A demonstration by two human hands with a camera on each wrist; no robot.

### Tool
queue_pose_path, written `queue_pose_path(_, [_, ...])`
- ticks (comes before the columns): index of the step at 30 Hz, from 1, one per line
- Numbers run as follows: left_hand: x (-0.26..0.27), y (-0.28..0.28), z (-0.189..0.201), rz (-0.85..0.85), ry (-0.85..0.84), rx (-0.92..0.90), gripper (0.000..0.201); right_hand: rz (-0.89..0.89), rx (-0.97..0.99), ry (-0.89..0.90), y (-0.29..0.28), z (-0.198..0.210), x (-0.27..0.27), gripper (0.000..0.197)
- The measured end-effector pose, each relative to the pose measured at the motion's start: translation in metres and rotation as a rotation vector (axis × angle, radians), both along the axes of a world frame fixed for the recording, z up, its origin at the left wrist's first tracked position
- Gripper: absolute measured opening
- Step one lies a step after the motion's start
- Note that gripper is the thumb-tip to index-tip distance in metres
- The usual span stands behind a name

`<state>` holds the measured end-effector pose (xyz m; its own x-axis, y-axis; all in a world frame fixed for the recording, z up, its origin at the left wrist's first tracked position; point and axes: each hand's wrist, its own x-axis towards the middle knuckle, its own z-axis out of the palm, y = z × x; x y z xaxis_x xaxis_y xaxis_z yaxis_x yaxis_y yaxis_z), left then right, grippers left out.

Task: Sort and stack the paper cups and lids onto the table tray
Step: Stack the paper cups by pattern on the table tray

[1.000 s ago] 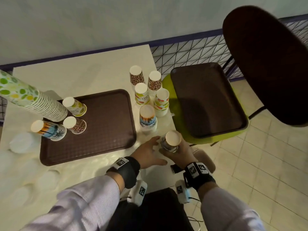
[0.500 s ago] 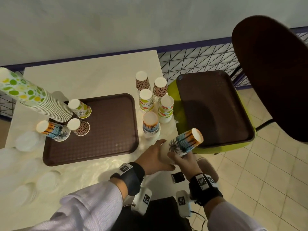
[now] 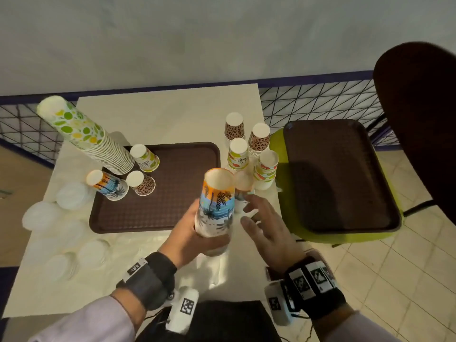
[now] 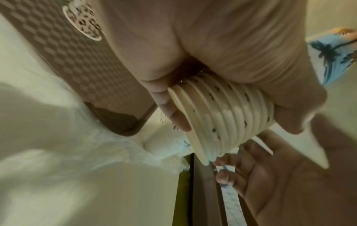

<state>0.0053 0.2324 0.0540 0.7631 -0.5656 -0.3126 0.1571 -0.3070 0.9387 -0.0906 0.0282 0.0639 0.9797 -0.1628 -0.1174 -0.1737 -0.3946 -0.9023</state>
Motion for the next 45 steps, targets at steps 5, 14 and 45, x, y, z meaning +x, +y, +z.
queue_pose_path(5, [0.005, 0.03, 0.013, 0.105, 0.024, -0.062, 0.092, -0.267, -0.101, 0.021, -0.016, -0.046, 0.028, 0.073])
queue_pose_path(14, [0.002, 0.047, 0.011, 0.25, 0.065, -0.118, 0.084, -0.327, -0.085, 0.076, 0.002, -0.098, 0.065, 0.105])
queue_pose_path(45, [0.024, 0.11, 0.025, 0.308, -0.032, -0.138, 0.072, -0.384, -0.026, -0.001, 0.028, -0.067, 0.08, 0.083])
